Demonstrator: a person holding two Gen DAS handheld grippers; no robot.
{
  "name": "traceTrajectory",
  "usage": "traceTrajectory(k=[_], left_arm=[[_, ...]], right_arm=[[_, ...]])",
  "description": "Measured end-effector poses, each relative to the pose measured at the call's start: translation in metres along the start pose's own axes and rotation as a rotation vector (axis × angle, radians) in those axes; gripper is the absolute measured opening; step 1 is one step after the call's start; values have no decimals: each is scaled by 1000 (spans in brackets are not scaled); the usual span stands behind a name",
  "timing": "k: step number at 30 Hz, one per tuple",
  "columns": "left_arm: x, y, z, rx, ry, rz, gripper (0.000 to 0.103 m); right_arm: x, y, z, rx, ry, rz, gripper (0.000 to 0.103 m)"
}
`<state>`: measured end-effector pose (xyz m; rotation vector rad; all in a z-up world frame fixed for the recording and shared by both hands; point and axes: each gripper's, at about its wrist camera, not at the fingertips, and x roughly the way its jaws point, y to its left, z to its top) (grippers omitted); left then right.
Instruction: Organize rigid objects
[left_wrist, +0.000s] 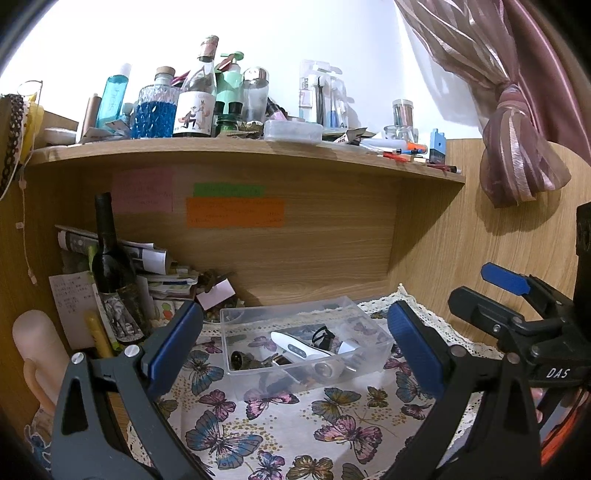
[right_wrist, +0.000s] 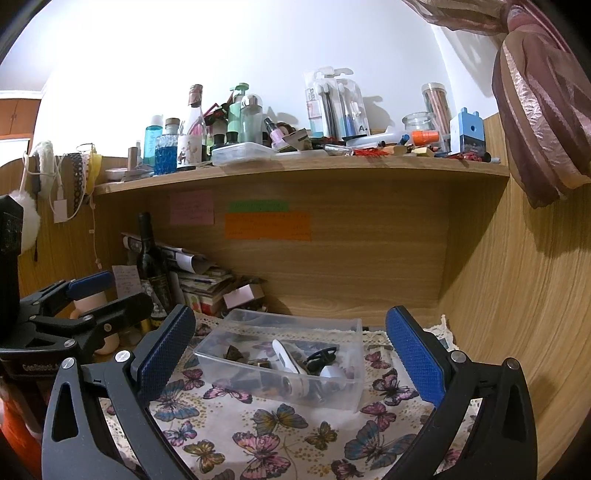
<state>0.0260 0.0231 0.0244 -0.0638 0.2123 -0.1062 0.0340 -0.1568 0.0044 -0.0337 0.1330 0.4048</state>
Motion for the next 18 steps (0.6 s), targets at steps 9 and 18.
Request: traceTrajectory(k=[9, 18], left_arm=[[3, 0, -1, 6, 16, -7, 102], [6, 3, -2, 12, 24, -13, 102]], right_arm=[[4, 5, -3, 16, 14, -18, 103], [9, 8, -4, 32, 31, -19, 103]])
